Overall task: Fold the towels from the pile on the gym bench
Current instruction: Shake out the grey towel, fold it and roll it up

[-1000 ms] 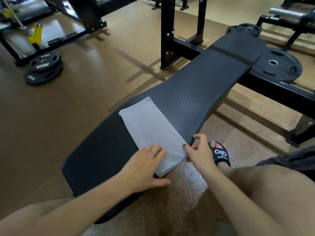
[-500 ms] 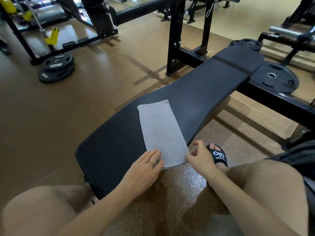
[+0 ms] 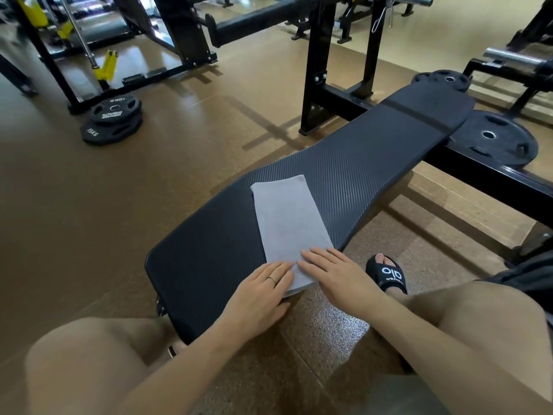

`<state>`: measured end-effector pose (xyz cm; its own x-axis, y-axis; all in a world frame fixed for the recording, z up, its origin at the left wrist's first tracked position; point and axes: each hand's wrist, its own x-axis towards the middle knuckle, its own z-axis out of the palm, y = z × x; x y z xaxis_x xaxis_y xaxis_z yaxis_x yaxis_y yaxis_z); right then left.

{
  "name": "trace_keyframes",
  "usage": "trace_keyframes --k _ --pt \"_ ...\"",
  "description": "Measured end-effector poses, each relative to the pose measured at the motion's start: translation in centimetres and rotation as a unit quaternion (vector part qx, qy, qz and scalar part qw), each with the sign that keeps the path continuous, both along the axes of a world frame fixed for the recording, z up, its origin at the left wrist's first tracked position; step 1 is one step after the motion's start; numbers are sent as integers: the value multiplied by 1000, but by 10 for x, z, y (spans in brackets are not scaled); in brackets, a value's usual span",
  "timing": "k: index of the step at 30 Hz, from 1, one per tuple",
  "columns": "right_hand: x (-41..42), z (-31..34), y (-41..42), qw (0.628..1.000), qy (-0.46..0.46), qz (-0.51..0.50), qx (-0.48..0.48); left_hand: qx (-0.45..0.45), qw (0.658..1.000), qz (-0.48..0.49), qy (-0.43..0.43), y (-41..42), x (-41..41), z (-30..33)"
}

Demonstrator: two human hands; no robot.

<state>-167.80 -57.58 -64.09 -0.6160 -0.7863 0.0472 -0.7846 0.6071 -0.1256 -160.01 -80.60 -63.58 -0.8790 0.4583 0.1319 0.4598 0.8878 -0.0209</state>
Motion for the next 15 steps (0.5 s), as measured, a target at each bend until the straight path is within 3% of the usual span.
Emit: trace_keyframes --k 5,9,13,15 --pt "-15 26 0 997 -15 1 -71 78 997 20 -7 2 -12 2" --pt "-30 37 4 989 -111 -64 -73 175 977 86 -82 -3 -18 15" --pt "-42 40 8 936 -258 -182 -157 274 941 127 -153 -13 -30 27" --pt "-48 40 4 907 -284 -232 -205 316 924 144 -161 -16 -38 26"
